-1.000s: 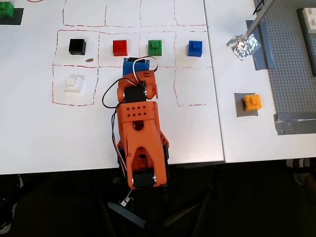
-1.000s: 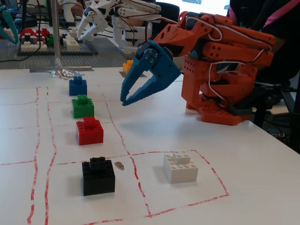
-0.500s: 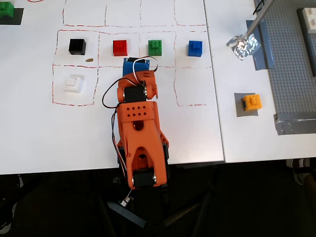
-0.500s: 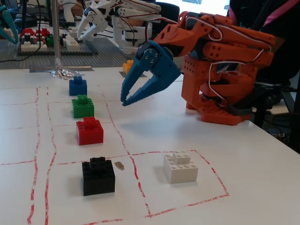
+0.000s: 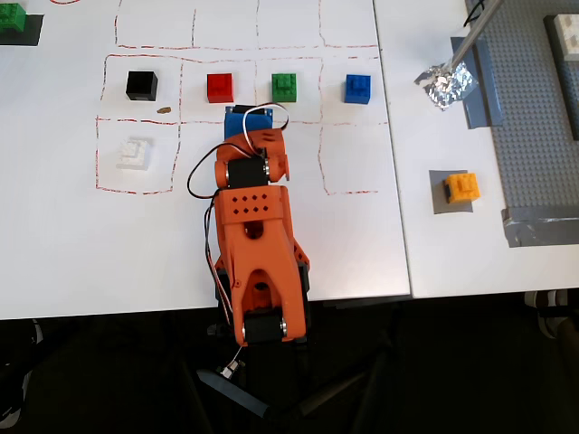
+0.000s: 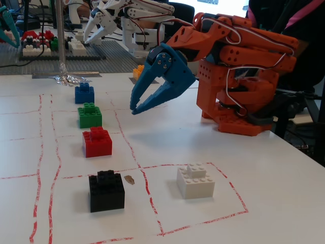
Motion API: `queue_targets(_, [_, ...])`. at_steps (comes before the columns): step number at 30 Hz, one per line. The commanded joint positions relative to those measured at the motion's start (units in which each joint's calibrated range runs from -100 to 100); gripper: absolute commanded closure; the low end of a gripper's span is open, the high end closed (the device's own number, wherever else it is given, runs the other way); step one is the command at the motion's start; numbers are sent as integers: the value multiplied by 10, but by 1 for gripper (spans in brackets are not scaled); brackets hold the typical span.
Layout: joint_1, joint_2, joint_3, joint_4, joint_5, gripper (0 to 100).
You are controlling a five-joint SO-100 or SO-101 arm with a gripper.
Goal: Grab the block and put it in the grey marker
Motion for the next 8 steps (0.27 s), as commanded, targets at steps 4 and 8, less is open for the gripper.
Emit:
queue_targets(4, [9,-9,8,-16,8,100])
queue_targets(8, [8,-9,8,-16,10,100])
